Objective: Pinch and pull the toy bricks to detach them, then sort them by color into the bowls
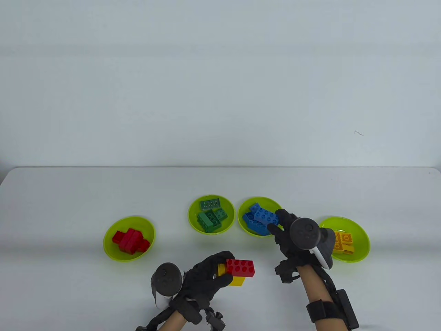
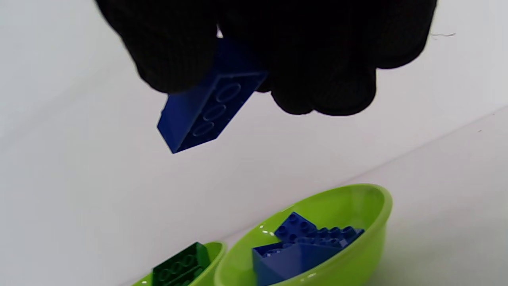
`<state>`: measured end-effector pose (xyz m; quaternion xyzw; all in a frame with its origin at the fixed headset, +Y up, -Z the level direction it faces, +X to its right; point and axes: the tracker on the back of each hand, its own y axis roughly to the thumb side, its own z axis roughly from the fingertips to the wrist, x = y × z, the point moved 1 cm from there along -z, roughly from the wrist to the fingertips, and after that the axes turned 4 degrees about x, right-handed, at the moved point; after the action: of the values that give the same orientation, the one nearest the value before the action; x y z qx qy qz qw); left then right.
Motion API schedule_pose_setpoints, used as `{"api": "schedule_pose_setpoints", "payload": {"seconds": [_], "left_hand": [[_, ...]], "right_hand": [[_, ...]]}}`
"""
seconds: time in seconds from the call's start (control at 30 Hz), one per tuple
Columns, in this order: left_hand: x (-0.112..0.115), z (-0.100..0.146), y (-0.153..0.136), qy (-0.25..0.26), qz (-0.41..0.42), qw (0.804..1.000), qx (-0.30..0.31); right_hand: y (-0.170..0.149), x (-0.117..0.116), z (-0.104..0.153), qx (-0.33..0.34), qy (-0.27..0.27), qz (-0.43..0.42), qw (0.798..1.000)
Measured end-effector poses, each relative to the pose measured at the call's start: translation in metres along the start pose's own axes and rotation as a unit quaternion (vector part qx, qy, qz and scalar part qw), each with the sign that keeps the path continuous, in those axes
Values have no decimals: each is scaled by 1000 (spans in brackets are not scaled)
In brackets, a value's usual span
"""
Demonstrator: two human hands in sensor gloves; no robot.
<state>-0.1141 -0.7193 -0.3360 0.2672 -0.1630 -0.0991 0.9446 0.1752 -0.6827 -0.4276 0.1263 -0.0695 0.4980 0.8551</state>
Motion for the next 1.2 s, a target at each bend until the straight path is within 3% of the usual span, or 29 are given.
{"api": "schedule_pose_setpoints", "payload": {"seconds": [0.17,0.4,0.53,0.63,0.77,0.9,1.1,1.2], "left_hand": [[-7,0,0,14,4,1000,0],[-12,-2,-2,23,9,1000,-3],[-12,-2,-1,26,11,1000,-4],[-13,-1,-1,26,11,1000,-4],[-13,-1,-1,26,13,1000,-4],[-11,-3,-1,26,36,999,-5],[-9,-5,5,18,54,998,3],[-5,-5,8,14,71,997,7]], "right_hand": [[-9,-23,-19,-51,4,67,996],[-16,-43,-36,-65,23,104,992],[-21,-44,-35,-68,43,82,993],[-19,-28,-29,-56,22,36,998],[-6,0,-9,13,36,-65,997],[8,15,25,77,81,-168,980],[25,6,84,149,168,-282,933],[32,-3,100,159,174,-311,921]]}}
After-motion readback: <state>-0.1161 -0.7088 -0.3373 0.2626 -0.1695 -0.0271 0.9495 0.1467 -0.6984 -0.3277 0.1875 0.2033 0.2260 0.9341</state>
